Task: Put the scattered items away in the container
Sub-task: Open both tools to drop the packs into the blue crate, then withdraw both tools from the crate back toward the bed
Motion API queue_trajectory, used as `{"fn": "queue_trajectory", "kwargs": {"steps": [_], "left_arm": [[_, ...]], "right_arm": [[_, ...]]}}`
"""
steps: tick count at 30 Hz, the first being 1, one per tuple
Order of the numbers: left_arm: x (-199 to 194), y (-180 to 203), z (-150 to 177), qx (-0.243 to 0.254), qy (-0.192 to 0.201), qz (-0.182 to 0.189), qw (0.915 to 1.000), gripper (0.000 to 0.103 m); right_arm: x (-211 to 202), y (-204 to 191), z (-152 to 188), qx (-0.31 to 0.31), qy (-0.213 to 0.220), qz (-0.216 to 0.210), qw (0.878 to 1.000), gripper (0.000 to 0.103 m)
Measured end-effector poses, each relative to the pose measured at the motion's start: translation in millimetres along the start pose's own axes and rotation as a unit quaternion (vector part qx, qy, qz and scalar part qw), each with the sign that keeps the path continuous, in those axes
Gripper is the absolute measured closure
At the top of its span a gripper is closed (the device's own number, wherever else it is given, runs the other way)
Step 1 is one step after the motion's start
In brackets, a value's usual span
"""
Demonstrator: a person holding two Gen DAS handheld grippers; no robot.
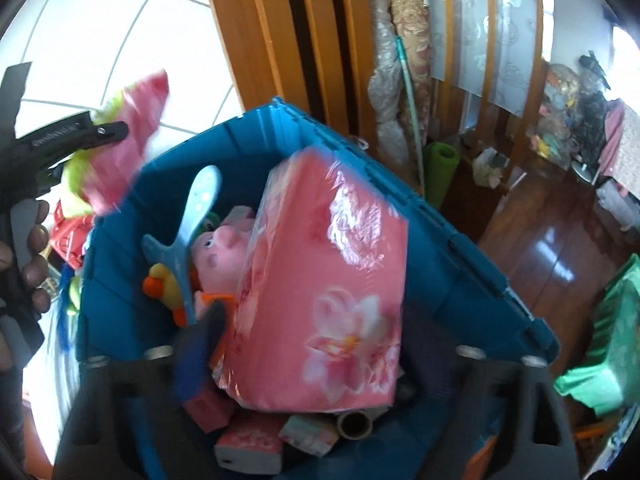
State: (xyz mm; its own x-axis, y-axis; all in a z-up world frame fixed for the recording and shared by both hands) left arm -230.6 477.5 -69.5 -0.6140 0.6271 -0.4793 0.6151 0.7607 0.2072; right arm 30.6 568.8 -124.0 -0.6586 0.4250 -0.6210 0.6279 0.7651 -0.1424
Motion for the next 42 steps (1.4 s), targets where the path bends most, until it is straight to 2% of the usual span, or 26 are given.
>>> {"fn": "queue_trajectory", "kwargs": {"steps": [1,8,13,21,27,35,42], "left_arm": [[-1,-3,-3,-0.01,0.004,0.002,0.9999,0.0],[-7,-28,-2,-0.004,0.005,-0.019,0.9998,0.0],[-23,-61,0,-0.021,0.002,-0.025,0.9995,0.0],[-69,-141,6,-0.038,0.009,-0.069,0.9969,0.0],[-117,-222,18,-0.051,0.011,-0.117,0.9917,0.0],[-175,-328,55,-0.073,-0.002,-0.168,0.9831,0.0],[-218,-406,82,-0.093,-0.007,-0.203,0.9747,0.0]], "right_arm": [[0,1,-1,0.003,0.003,-0.002,1.0,0.0],[12,-17,-5,-0.002,-0.003,-0.028,1.0,0.0],[16,-53,-12,-0.019,0.0,-0.054,0.998,0.0],[13,-139,-18,-0.056,0.007,-0.107,0.993,0.0],[5,-220,-16,-0.089,0.014,-0.15,0.985,0.0],[-9,-332,7,-0.136,0.014,-0.203,0.97,0.0],[-16,-402,30,-0.165,0.012,-0.225,0.96,0.0]]}}
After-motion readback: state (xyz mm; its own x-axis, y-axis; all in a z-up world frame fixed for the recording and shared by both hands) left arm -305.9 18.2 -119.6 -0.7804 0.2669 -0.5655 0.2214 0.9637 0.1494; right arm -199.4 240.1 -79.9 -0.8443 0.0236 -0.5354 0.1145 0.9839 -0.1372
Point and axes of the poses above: each gripper's, at about its wrist camera, not at the fingertips, and x roughly the way its jaws point, y to its right, z to its underside, the point moved 8 cm from there along x, roughly the way its jaws point, and after that the axes turned 12 degrees about y, right-handed, at the moved point
